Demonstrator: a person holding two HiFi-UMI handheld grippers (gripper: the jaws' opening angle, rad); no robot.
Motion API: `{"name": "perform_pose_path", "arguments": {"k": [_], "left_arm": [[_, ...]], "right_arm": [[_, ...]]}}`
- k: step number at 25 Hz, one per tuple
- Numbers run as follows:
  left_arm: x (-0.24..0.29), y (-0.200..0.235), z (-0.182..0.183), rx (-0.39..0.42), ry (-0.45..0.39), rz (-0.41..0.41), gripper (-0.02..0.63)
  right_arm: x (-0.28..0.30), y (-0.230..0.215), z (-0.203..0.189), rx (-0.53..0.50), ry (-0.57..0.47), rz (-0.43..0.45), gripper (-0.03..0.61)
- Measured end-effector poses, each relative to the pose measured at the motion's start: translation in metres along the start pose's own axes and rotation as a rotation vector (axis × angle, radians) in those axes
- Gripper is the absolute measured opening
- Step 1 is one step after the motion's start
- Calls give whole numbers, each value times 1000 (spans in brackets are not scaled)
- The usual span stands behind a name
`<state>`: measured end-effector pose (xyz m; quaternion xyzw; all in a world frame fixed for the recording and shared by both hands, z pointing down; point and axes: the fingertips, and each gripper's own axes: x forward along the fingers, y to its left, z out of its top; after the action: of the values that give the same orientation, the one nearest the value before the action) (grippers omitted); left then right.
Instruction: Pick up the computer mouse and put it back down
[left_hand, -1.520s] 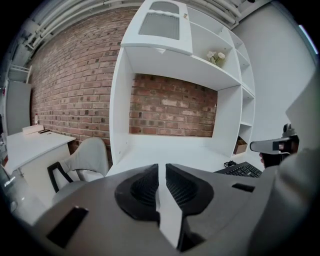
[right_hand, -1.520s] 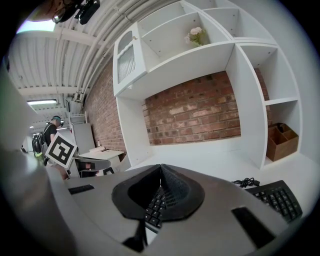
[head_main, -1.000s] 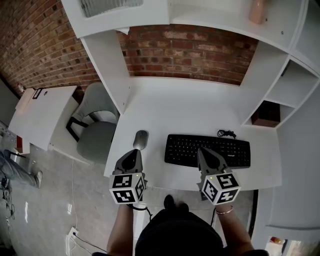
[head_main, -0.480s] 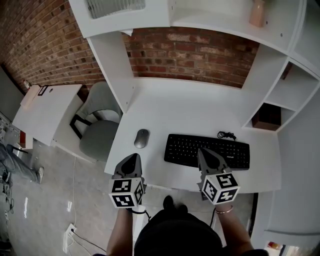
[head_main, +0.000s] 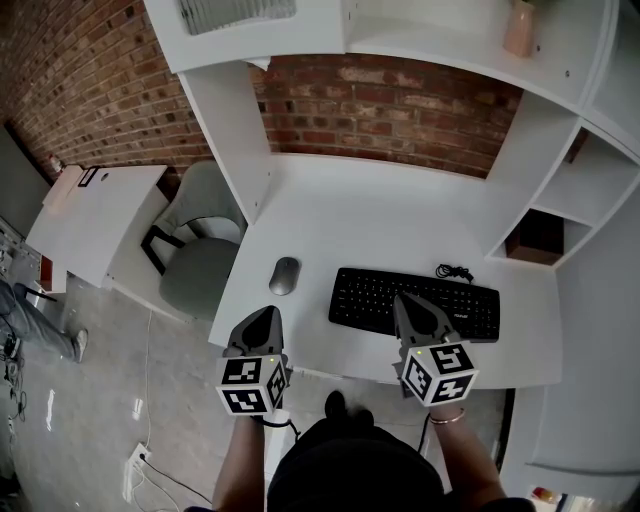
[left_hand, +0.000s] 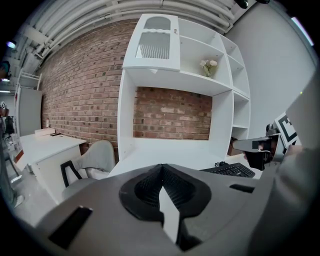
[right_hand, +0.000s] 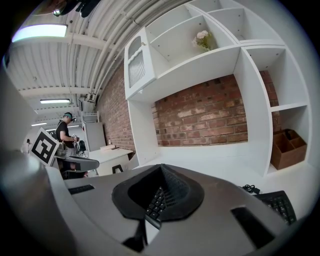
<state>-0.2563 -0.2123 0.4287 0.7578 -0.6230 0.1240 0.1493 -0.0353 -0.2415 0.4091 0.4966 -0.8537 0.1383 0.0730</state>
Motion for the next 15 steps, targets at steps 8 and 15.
{"name": "perform_pose_path", "arguments": {"k": [8, 15], "left_arm": [[3, -1, 0, 5, 7, -3, 9], [6, -5, 2, 4, 5, -8, 9]], "right_arm": [[3, 0, 0, 1, 5, 6, 5], [7, 1, 1, -2, 8, 20, 5]]}}
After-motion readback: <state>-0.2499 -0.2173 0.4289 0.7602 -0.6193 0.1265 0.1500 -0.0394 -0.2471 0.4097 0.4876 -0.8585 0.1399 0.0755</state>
